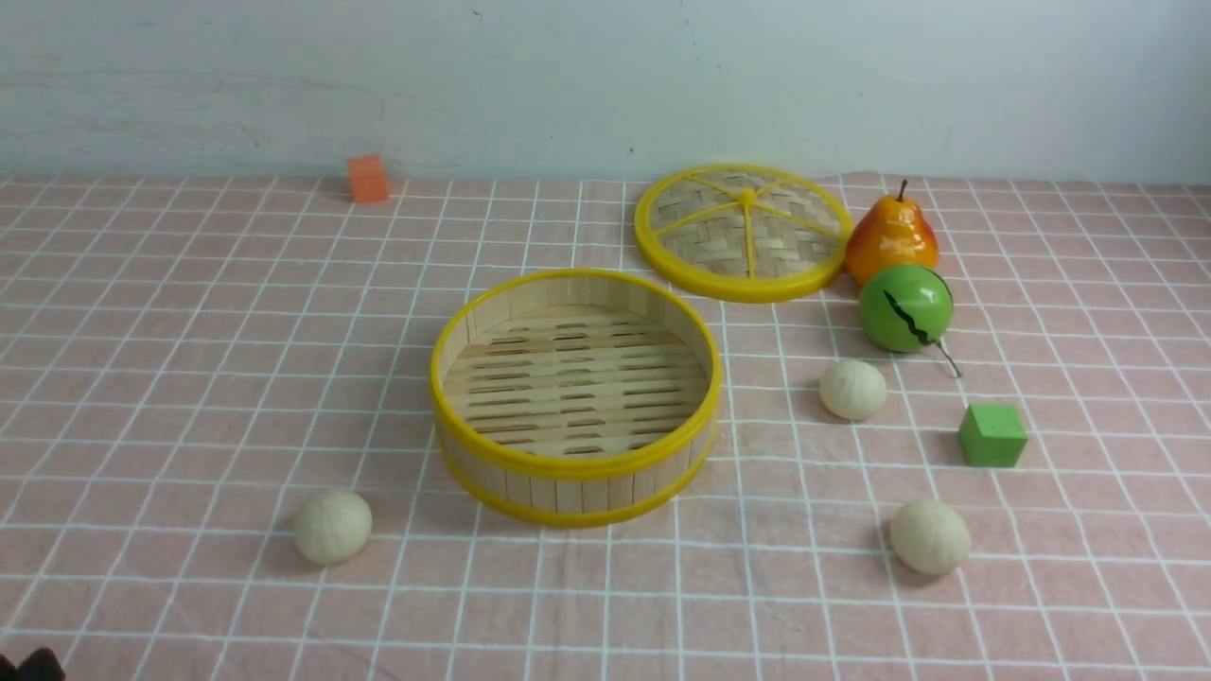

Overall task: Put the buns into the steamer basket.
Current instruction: Use the left arm to grab a steamed stuffed bun

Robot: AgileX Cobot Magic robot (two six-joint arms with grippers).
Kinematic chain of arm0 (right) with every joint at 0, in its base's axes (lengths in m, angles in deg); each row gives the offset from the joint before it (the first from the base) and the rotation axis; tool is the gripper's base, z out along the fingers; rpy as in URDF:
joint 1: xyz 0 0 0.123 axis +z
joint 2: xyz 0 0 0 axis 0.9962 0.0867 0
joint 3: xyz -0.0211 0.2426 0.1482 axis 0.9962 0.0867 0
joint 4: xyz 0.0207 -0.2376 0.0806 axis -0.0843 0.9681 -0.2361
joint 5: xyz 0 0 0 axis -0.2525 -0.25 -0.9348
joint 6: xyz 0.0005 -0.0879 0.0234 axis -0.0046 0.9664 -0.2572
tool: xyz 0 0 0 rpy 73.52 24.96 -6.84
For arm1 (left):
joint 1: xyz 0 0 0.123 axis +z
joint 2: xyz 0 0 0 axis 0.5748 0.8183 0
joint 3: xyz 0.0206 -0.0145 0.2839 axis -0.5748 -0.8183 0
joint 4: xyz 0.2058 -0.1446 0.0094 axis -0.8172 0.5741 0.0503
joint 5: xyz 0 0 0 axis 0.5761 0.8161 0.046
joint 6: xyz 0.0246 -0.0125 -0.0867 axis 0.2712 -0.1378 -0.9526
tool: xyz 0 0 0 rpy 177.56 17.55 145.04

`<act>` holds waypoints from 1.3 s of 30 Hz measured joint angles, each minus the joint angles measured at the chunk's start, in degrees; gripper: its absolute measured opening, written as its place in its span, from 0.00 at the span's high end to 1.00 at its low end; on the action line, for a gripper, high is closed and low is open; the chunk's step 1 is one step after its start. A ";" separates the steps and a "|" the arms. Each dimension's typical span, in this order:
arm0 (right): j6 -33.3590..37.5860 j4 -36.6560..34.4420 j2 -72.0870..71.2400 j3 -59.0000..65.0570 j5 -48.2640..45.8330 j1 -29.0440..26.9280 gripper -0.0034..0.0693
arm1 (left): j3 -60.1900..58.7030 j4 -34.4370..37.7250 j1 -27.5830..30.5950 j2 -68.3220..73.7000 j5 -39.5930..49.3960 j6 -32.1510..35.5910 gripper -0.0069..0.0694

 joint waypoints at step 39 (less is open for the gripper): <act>0.00 2.39 0.00 0.00 -0.37 0.00 0.62 | 0.00 4.05 0.00 0.00 10.68 -13.07 0.60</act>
